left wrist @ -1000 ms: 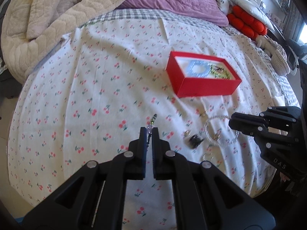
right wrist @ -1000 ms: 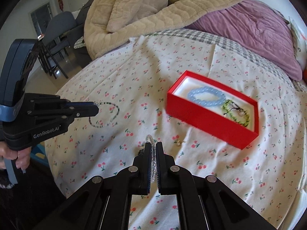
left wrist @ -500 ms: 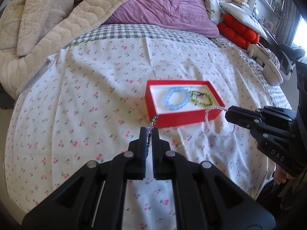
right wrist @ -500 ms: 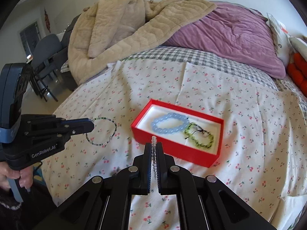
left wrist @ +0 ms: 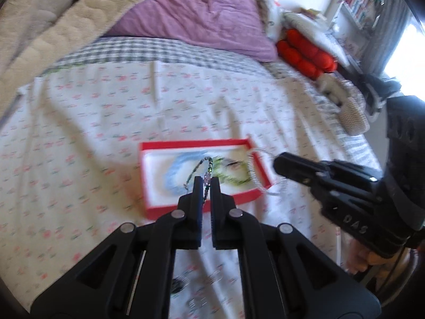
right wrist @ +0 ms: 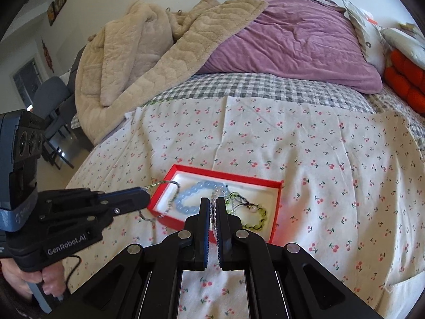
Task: Organize jewelry
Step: 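Carry both held bracelets over the red box and lower them inside, then open both grippers to release the bracelets into the red box, then grasp the black flower-shaped charm with the left gripper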
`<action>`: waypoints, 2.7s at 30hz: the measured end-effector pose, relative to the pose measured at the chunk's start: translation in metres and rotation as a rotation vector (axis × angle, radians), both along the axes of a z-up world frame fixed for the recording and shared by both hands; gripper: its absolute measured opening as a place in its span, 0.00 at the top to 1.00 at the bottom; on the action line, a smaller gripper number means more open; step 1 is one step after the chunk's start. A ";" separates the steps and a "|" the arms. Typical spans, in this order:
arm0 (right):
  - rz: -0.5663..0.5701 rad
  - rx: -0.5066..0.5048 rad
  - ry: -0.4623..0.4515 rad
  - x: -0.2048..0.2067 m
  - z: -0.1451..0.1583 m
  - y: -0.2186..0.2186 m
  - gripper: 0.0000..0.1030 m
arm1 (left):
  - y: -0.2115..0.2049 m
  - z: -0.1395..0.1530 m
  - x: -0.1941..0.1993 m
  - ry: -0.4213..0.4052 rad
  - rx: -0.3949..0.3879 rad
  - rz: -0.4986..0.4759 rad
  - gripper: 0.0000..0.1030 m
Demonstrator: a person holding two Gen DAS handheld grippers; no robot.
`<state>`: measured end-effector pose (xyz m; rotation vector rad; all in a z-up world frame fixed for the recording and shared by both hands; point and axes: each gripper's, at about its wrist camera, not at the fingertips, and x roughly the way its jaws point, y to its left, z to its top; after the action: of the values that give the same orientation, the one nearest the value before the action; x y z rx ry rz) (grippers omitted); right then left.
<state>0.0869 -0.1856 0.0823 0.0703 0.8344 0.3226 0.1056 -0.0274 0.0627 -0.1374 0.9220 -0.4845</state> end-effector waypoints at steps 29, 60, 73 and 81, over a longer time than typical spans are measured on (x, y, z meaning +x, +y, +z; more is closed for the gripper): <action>-0.020 0.023 0.158 0.055 -0.060 -0.010 0.95 | -0.001 -0.045 0.046 0.050 0.147 0.077 0.94; -0.108 -0.107 0.109 -0.004 -0.023 -0.031 0.23 | 0.021 -0.029 -0.021 0.003 0.299 0.061 0.17; -0.046 -0.182 0.108 -0.049 -0.036 -0.015 0.19 | 0.038 -0.049 -0.059 0.048 0.351 0.023 0.09; 0.005 -0.219 0.141 -0.063 -0.056 0.000 0.19 | 0.046 -0.074 -0.082 0.074 0.390 -0.031 0.09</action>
<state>0.0235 -0.1855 0.0259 -0.1142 1.0052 0.2311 0.0233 0.0189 -0.0117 0.2143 1.0758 -0.3220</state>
